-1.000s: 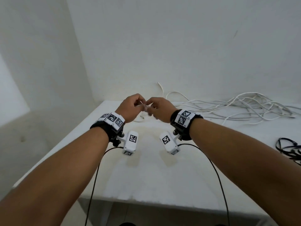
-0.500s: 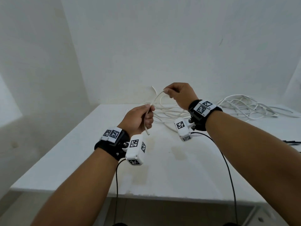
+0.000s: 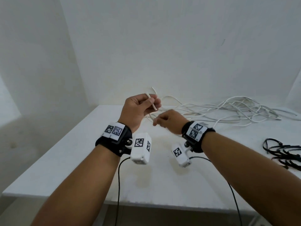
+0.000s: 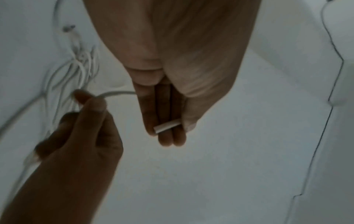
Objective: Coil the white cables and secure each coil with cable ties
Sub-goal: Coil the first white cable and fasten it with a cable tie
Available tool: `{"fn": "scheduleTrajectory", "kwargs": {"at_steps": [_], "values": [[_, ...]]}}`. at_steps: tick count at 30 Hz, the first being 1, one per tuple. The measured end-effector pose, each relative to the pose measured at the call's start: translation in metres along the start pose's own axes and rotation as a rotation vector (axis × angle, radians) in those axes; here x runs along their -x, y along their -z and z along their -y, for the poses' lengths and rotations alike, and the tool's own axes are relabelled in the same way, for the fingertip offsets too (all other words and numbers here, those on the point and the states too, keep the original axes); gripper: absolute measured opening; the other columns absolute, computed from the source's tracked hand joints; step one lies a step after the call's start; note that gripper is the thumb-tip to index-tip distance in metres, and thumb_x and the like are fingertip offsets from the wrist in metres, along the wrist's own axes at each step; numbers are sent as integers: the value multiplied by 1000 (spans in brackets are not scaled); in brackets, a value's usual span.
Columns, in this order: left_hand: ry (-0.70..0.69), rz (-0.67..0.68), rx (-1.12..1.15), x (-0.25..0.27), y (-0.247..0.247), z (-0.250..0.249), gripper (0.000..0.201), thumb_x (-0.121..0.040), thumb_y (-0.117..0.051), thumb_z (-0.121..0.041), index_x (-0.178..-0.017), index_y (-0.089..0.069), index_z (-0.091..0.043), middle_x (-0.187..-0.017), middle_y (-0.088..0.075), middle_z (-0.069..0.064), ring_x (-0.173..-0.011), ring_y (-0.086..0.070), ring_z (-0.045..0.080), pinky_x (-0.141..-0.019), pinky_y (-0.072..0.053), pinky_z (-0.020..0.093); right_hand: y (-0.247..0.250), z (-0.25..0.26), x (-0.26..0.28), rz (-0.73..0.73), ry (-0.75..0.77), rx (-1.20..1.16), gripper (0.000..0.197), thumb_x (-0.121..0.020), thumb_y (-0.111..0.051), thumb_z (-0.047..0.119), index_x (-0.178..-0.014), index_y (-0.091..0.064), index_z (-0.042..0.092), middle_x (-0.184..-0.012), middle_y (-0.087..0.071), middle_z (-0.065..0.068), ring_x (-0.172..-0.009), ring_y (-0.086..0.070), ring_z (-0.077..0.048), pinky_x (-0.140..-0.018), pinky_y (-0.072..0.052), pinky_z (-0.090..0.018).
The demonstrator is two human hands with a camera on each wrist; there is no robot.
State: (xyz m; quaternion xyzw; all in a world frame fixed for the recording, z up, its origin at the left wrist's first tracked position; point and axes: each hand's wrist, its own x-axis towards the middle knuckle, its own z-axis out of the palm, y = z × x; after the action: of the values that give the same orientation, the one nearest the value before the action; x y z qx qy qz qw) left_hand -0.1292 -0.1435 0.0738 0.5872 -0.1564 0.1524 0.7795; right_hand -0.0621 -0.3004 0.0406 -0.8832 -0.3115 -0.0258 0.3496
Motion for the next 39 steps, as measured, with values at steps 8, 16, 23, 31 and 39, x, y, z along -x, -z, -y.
{"fn": "scheduleTrajectory", "kwargs": {"at_steps": [8, 16, 23, 31, 39], "values": [[-54, 139, -677, -9, 27, 48, 14, -91, -58, 3, -88, -69, -5, -87, -74, 5, -75, -69, 8, -74, -53, 17, 0, 4, 21, 169, 50, 244, 21, -95, -59, 32, -91, -74, 18, -74, -63, 3, -68, -53, -11, -65, -40, -27], [91, 423, -830, -5, 25, 49, 29, -101, -41, -9, -81, -61, -11, -69, -63, -8, -65, -56, 12, -70, -46, 25, 42, 8, 16, 7, 147, 174, 15, -79, -81, 32, -75, -74, 19, -61, -61, 11, -57, -53, 0, -55, -38, -12], [250, 322, -186, 13, 7, 41, 28, -99, -39, -16, -90, -61, 0, -60, -50, 3, -59, -44, 17, -65, -35, 28, 62, 0, 12, -72, 173, -183, 7, -79, -82, 17, -83, -79, 12, -72, -73, 2, -65, -60, -4, -66, -45, -17], [162, 194, 210, 12, -15, 22, 23, -93, -49, -13, -87, -67, -1, -60, -57, 2, -54, -56, 15, -59, -51, 22, 10, -15, 9, -109, 25, -429, 44, -100, -56, 32, -70, -65, 1, -53, -52, 4, -46, -37, -11, -49, -31, -24], [-13, -110, -211, -8, 0, 40, 23, -93, -61, -8, -76, -71, 2, -73, -69, 11, -70, -63, 24, -72, -53, 33, -11, 4, 17, 134, 17, 89, 37, -102, -48, 37, -89, -71, 12, -64, -54, 2, -55, -47, -9, -58, -39, -25]]}}
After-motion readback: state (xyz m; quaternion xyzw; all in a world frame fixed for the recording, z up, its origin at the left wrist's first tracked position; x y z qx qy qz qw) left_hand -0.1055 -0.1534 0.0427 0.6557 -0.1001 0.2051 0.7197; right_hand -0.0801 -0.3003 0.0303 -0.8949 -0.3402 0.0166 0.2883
